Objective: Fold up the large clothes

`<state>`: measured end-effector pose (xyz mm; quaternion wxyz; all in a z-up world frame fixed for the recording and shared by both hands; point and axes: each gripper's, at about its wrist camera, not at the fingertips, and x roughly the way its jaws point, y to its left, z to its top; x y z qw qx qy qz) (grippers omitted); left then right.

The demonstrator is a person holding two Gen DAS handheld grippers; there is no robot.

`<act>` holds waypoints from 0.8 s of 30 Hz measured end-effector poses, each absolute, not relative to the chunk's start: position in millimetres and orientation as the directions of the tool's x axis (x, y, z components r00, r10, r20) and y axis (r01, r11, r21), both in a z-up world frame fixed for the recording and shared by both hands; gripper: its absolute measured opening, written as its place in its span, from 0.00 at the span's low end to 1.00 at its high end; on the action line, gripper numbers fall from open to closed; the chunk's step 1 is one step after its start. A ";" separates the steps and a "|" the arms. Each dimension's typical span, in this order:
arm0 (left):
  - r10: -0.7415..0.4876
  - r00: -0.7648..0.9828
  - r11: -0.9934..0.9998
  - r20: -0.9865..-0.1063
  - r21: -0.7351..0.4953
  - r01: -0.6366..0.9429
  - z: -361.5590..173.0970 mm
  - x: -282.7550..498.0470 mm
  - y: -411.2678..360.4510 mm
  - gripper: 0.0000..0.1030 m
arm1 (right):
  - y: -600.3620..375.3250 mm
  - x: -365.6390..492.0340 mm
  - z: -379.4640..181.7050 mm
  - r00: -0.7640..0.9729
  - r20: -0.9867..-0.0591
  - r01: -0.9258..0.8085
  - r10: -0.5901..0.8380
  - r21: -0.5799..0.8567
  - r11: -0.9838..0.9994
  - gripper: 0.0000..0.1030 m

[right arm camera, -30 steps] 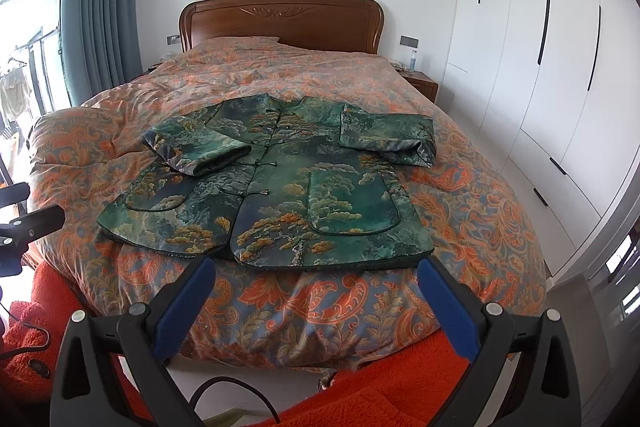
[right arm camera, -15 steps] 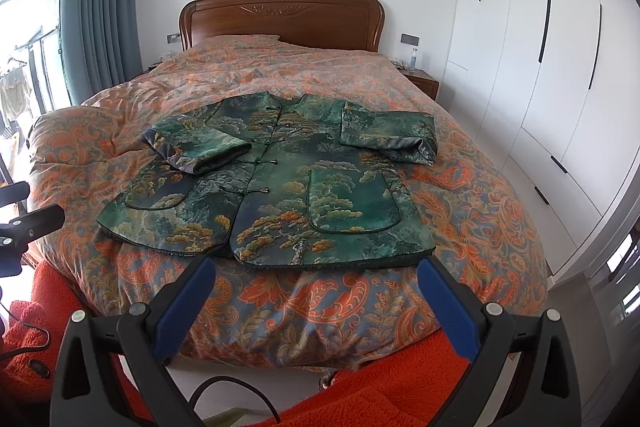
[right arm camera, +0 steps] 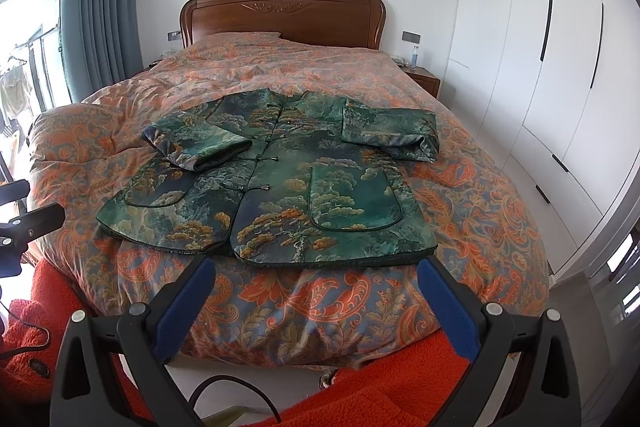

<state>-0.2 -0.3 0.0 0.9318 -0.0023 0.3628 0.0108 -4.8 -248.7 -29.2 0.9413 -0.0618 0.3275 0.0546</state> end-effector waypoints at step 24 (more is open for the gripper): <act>0.021 0.734 1.000 -0.678 0.008 -0.022 0.1 0.0 -0.5 1.00 | -246.4 -4.5 -32.9 0.773 -0.631 -0.147 0.064 -0.081 0.986 1.00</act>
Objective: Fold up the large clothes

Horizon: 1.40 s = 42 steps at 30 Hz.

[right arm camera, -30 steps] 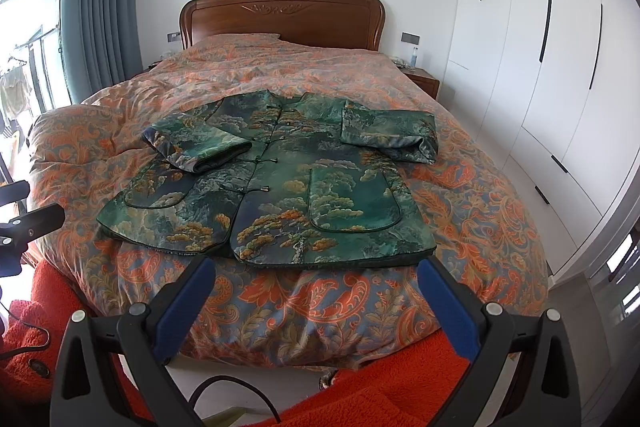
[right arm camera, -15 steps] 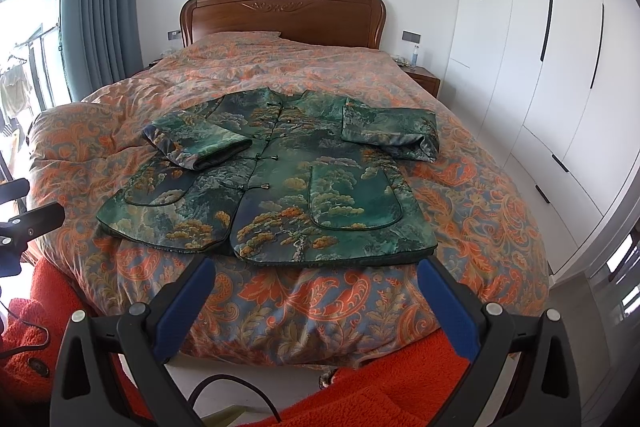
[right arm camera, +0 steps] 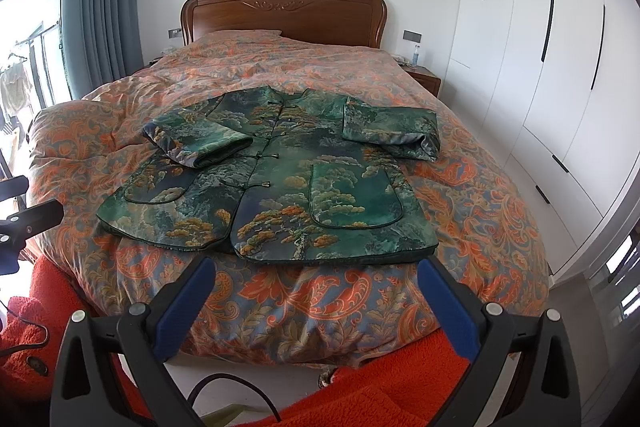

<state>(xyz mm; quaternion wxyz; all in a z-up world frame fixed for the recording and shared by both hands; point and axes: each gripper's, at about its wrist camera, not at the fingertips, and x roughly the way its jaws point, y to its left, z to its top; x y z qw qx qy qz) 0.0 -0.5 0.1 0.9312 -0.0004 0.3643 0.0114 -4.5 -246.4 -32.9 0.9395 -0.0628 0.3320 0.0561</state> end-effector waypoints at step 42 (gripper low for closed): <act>0.024 0.731 1.000 -0.682 0.013 -0.020 0.1 0.2 -0.8 1.00 | -245.9 0.7 -38.8 0.757 -0.651 -0.150 0.059 -0.084 0.985 1.00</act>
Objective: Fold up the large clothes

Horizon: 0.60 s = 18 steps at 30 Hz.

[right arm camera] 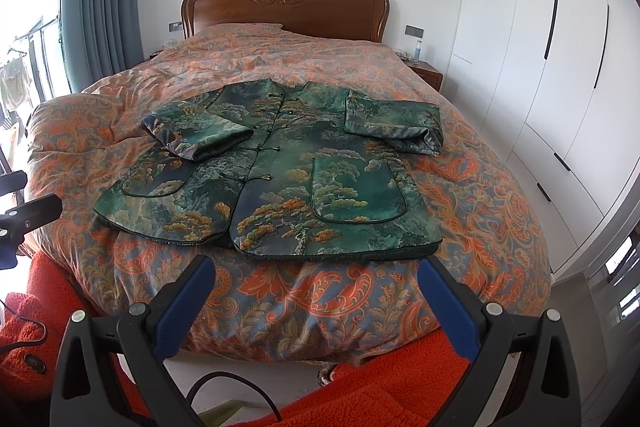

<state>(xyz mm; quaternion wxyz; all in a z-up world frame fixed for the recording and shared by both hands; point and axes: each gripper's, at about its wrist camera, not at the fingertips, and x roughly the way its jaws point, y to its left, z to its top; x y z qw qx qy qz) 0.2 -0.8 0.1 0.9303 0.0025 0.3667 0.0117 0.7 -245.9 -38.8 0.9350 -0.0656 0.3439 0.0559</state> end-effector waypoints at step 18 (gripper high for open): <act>0.060 0.737 0.998 -0.673 0.040 -0.045 -15.8 23.3 17.7 1.00 | -236.7 25.6 -43.9 0.736 -0.676 -0.159 0.041 -0.114 0.981 1.00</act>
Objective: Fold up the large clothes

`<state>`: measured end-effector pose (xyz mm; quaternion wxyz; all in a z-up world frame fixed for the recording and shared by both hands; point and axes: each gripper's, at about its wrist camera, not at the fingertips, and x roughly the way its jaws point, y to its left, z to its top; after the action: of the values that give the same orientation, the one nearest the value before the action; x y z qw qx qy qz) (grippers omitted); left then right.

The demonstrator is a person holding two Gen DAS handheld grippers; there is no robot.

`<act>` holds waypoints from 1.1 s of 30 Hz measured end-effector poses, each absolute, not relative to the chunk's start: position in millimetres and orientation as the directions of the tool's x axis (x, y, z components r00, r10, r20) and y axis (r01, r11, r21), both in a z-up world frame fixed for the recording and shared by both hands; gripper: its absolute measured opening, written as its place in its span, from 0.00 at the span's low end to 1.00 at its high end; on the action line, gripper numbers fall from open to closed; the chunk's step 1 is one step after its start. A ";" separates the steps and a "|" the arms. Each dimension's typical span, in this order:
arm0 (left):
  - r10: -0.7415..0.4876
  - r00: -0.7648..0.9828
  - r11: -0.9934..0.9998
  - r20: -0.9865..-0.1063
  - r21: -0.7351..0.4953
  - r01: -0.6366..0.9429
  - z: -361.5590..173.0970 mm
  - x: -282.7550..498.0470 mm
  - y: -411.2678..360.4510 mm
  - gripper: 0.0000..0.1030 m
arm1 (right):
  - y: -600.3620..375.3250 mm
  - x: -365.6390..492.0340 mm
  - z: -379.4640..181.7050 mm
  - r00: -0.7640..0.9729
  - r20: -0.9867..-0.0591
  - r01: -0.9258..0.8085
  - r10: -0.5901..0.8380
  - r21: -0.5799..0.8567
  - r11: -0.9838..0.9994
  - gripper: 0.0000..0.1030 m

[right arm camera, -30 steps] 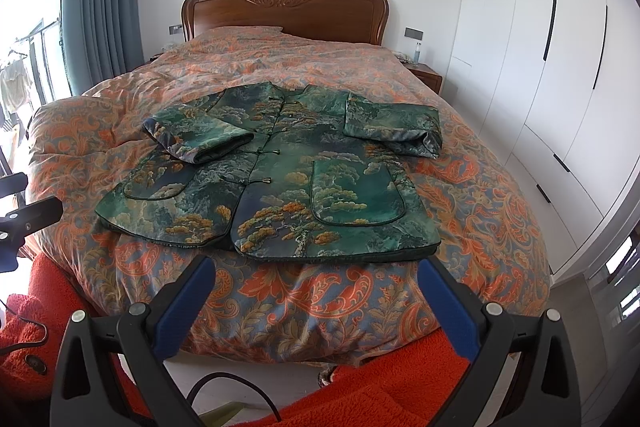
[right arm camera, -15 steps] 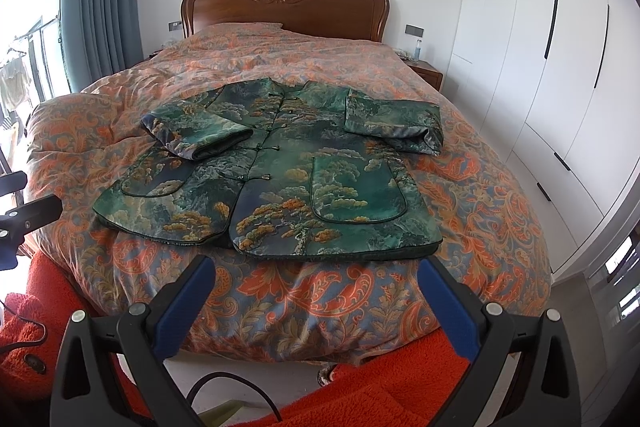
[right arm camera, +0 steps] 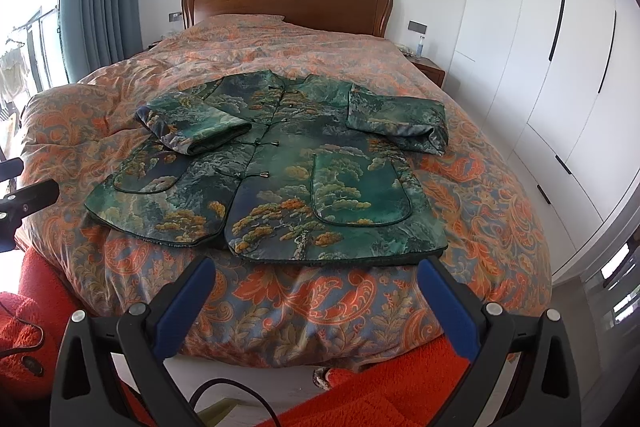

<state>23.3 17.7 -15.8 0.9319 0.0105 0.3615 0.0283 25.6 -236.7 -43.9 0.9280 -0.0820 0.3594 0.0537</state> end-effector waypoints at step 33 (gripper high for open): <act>0.095 0.718 0.993 -0.690 0.011 -0.121 -28.4 83.0 35.9 1.00 | -231.5 105.2 -26.4 0.853 -0.520 -0.215 0.039 -0.284 0.934 1.00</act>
<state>83.0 35.9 -28.4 0.9266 -0.0175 0.3712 0.0582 105.2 -231.5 -26.4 0.9479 -0.1681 0.2622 0.0671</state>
